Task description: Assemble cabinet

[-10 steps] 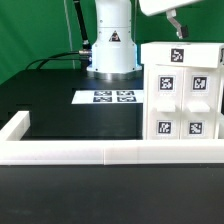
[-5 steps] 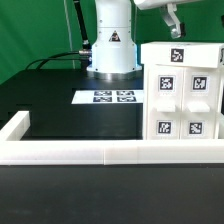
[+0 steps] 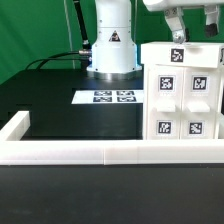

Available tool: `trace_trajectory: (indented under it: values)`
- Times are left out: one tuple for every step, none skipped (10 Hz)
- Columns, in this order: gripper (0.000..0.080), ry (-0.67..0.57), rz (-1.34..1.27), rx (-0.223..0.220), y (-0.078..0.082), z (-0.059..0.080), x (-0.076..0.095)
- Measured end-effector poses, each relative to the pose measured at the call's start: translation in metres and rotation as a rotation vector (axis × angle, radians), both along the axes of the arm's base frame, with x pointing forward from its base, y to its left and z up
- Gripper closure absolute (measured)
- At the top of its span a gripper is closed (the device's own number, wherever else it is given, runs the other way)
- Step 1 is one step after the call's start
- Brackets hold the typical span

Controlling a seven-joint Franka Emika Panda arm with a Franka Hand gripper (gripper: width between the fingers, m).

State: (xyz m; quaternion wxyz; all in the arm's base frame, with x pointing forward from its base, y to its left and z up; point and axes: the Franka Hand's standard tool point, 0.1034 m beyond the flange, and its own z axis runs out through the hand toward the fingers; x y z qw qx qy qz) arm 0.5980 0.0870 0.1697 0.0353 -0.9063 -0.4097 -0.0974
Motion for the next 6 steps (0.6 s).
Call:
trace_trajectory:
  values:
    - [0.0002,0.001,0.066,-0.023,-0.003,-0.004,-0.001]
    - [0.0002,0.005,0.078,-0.027,-0.005,-0.008,-0.002]
    - [0.0002,0.013,0.075,-0.027,-0.006,-0.013,-0.004]
    - [0.0002,0.021,0.072,-0.027,-0.006,-0.018,-0.006]
    - [0.0002,0.027,0.071,-0.028,-0.007,-0.021,-0.008]
    - [0.0002,0.029,0.069,-0.028,-0.008,-0.022,-0.008]
